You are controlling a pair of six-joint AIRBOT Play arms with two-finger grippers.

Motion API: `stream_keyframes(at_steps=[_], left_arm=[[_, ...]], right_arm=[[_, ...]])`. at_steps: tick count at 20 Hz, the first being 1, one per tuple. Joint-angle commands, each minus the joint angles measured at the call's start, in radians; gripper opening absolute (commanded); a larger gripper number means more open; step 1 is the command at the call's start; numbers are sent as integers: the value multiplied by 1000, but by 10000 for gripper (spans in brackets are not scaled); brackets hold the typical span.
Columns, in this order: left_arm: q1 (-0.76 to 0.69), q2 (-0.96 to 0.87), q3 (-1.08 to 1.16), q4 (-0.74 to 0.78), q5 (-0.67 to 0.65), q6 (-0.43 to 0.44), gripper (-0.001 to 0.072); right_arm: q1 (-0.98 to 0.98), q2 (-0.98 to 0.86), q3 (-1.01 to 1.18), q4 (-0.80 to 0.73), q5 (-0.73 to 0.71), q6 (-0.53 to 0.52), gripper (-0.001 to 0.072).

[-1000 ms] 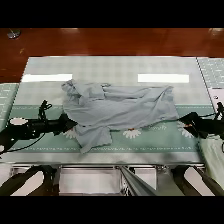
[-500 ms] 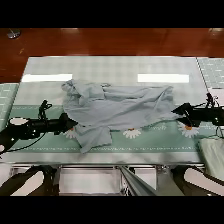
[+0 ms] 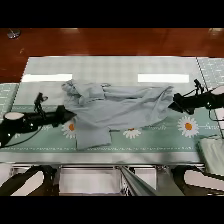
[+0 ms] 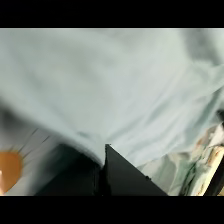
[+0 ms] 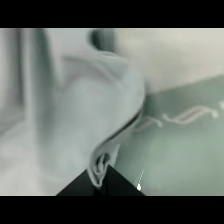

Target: Fold the shirts.

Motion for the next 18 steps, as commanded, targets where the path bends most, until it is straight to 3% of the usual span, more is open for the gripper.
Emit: stream_keyframes(at_steps=[1,5,6,9,11,13,18], left_arm=[[10,13,317,-54,-69,0,18],[11,18,861,-51,-61,-20,18],[14,19,980,-3,-57,-64,17],[56,21,1337,327,-89,-299,17],[85,34,1524,435,-181,-339,17],[98,85,1627,516,-269,-345,17],[98,345,1584,786,-298,-344,18]], right_arm=[[33,37,251,-64,127,31,28],[33,132,694,-62,141,62,28],[33,161,777,-48,152,62,28],[33,293,927,1,210,30,28],[32,416,943,-36,216,34,28],[32,533,943,-71,267,35,28],[32,766,943,-288,334,108,28]])
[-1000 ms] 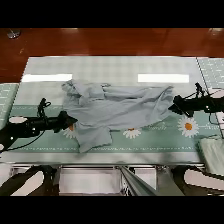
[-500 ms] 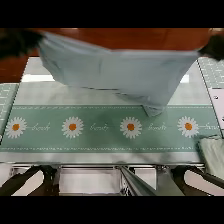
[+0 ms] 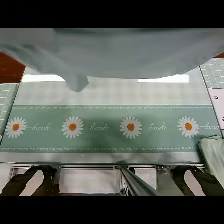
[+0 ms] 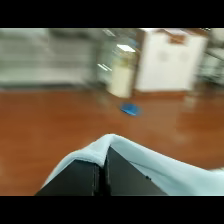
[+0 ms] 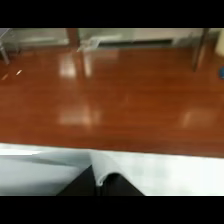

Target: Fold the shirts.

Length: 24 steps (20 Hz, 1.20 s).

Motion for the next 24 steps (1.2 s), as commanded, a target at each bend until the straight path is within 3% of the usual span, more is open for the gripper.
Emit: stream_keyframes(at_steps=[1,7,12,15,18,24], left_arm=[[5,164,18,253,-42,-18,17],[-54,274,-10,309,-99,-24,18],[-57,268,-414,212,-101,-61,17],[-58,244,-728,101,92,-59,18],[-58,147,-943,101,261,-60,18],[-183,-212,-1010,101,671,-60,18]], right_arm=[[0,153,11,-193,64,65,28],[2,192,-8,-246,143,86,28],[1,166,-267,-69,175,43,28],[2,80,-472,51,68,-45,28],[2,-91,-564,116,-67,-122,28],[10,-592,-501,277,-299,-235,28]])
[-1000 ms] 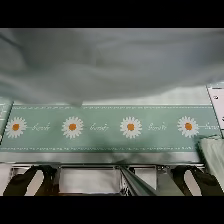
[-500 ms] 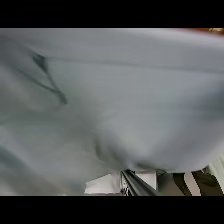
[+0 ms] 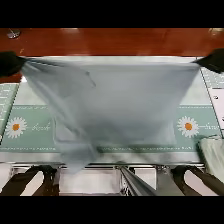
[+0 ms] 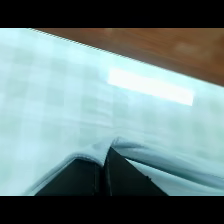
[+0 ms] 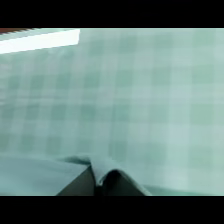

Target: Fold the shirts.

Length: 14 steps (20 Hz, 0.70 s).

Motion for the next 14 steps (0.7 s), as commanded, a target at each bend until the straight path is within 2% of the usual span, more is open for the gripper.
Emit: stream_keyframes(at_steps=[1,3,4,6,10,12,14], left_arm=[[-79,-226,-29,-2,317,0,17],[-113,-356,-3,-8,430,-10,18],[-117,-413,21,-12,443,-45,18],[-121,-512,72,-11,436,-141,18],[-120,-597,111,-16,410,-249,18],[-117,-599,111,-19,352,-259,19],[-109,-596,112,-19,264,-208,19]], right_arm=[[18,-305,70,128,-149,-58,28],[32,-478,189,187,-159,-56,28],[37,-554,253,188,-155,-28,28],[55,-687,365,196,-148,22,28],[62,-820,472,196,-145,108,28],[62,-830,480,196,-111,106,28],[54,-830,489,208,-42,100,29]])
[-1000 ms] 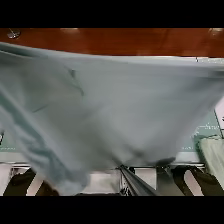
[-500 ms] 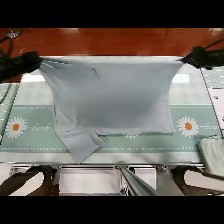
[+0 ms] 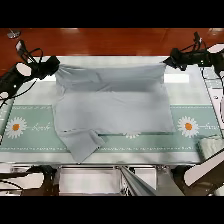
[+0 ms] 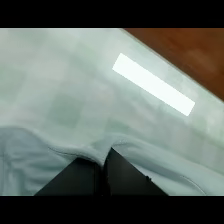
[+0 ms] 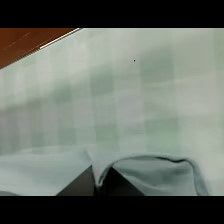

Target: Fold the shirts.

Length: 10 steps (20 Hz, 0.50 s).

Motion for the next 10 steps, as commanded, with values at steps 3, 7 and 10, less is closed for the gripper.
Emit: stream_keyframes(at_steps=[3,7,10], left_arm=[[23,19,16,-6,-241,85,19],[34,22,8,25,-448,192,19],[39,-9,-8,74,-536,193,19]], right_arm=[[-34,-34,78,44,228,11,29],[-47,-35,82,-79,380,15,29],[-22,-43,81,-284,433,34,28]])
